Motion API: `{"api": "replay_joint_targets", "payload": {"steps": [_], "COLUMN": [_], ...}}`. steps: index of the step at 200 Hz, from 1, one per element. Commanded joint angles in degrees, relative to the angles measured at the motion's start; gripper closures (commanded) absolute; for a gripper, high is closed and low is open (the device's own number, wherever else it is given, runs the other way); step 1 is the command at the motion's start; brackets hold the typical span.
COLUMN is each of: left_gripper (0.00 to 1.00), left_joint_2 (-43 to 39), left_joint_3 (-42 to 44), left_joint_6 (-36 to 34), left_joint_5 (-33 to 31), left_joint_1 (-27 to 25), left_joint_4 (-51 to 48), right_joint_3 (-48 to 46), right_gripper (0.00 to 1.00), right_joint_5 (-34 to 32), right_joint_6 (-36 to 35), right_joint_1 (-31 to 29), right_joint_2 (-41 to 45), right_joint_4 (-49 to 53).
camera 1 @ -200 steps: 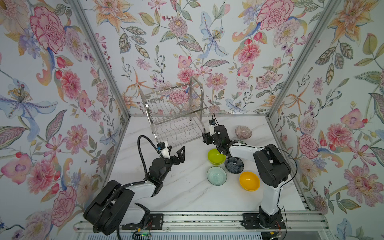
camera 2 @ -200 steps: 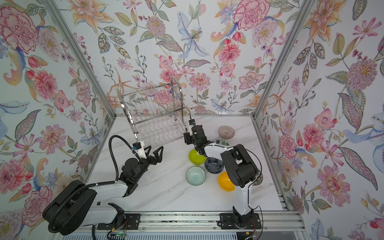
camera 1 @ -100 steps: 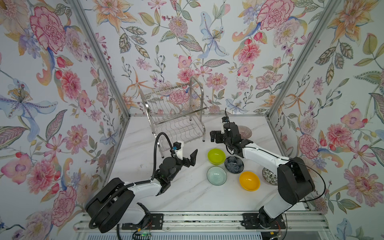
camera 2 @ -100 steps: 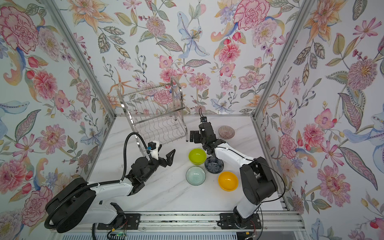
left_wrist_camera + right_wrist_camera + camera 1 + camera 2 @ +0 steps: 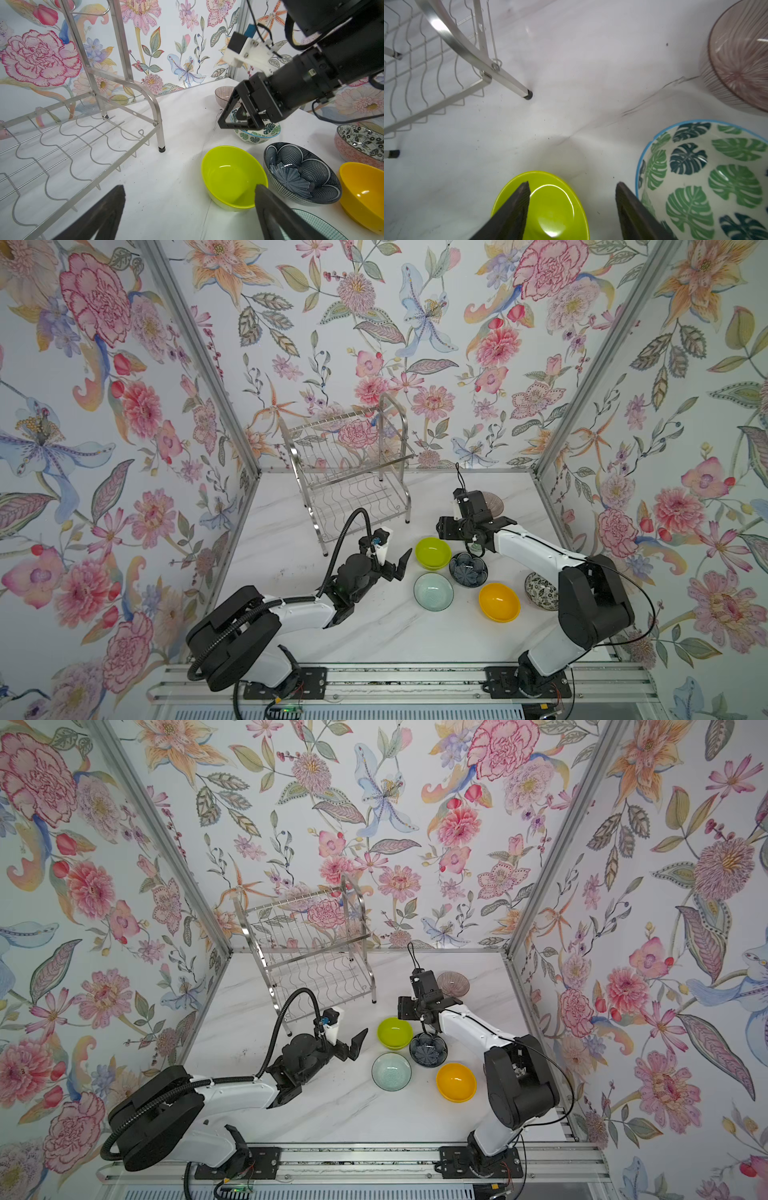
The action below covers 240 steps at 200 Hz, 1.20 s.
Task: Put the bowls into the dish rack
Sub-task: 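Close the right gripper on the lime-green bowl rim and lift it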
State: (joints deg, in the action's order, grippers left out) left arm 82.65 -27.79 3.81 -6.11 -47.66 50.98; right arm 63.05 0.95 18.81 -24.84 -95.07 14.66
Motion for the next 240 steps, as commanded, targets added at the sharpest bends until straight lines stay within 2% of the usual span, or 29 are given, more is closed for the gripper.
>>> {"api": "replay_joint_targets", "payload": {"steps": [1,142,174,240], "left_gripper": [0.01,0.01,0.01,0.01], "left_joint_2": [0.32,0.31,0.22,0.23], "left_joint_3": [-1.04,-1.04,-0.86,-0.63], "left_joint_6": [-1.18,-1.18,-1.09,-0.36], "left_joint_5": [-1.27,-1.46,-1.64,-3.39], "left_joint_1": [-0.33,-0.33,-0.33,-0.32], "left_joint_4": [-0.18,0.00,0.13,0.59], "right_joint_3": [0.54,-2.52,-0.84,2.55], "right_gripper": [0.42,0.60,0.68,0.93], "right_joint_5": [1.48,0.64,0.62,-2.43], "right_joint_6": [-0.22,-0.89,-0.96,-1.06], "right_joint_1": [-0.58,-1.17,-1.18,-2.13], "right_joint_2": [-0.87,-3.73,-6.13,-6.75], "right_joint_4": [4.22,6.76,7.65,7.73]}}
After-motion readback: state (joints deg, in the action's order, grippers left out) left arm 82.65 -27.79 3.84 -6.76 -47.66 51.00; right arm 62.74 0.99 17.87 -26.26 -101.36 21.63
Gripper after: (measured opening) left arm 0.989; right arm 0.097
